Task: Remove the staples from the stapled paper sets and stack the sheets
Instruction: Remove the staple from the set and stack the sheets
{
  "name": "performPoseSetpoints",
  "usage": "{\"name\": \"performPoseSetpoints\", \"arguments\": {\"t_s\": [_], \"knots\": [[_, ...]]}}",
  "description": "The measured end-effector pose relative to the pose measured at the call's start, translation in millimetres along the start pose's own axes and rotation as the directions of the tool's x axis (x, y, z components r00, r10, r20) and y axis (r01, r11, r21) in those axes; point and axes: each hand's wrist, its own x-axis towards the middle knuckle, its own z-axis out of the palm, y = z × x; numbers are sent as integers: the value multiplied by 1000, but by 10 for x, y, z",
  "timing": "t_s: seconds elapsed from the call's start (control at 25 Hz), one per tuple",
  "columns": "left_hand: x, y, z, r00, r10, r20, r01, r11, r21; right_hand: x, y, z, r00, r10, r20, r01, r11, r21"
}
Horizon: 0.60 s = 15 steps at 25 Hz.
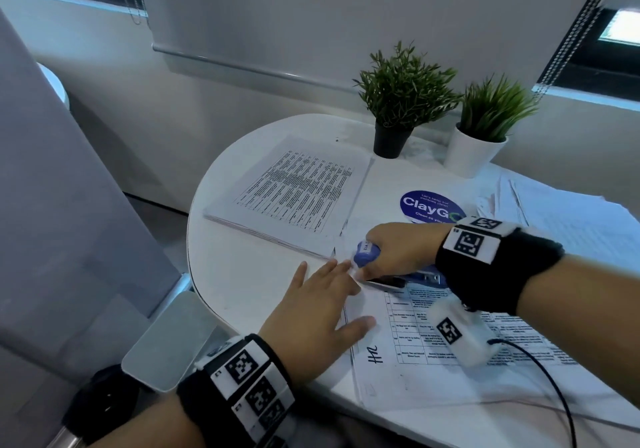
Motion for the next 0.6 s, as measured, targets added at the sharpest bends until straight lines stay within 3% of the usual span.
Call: {"name": "performPoseSetpoints", "arguments": {"t_s": [0.04,0.12,0.2,0.24,0.28,0.44,0.6], "knots": [[1,-19,0,992,-44,-117,18,975,-222,-39,5,24,1000,-11,-26,12,1000,10],[50,-46,-36,923,-268,-275,74,827,-557,-126,-34,38,996,-37,-77,40,999,36],[116,-28,-134,857,-464,-223,102,578,-809,-201,-104,2,987,-82,-140,94,992,84],[143,-6,-188,851,-506,-140,106,427,-898,-231,-145,-28,978,-106,-178,125,987,101],[157,12,-243,854,-516,-56,128,314,-941,-257,-198,-60,969,-127,-214,152,983,105],[127,57,-381,873,-430,230,275,45,-960,-290,-341,-124,941,-177,-288,202,978,57],[97,-25,-383,860,-407,306,286,-111,-952,-276,-408,-108,943,-190,-274,203,979,18]]}}
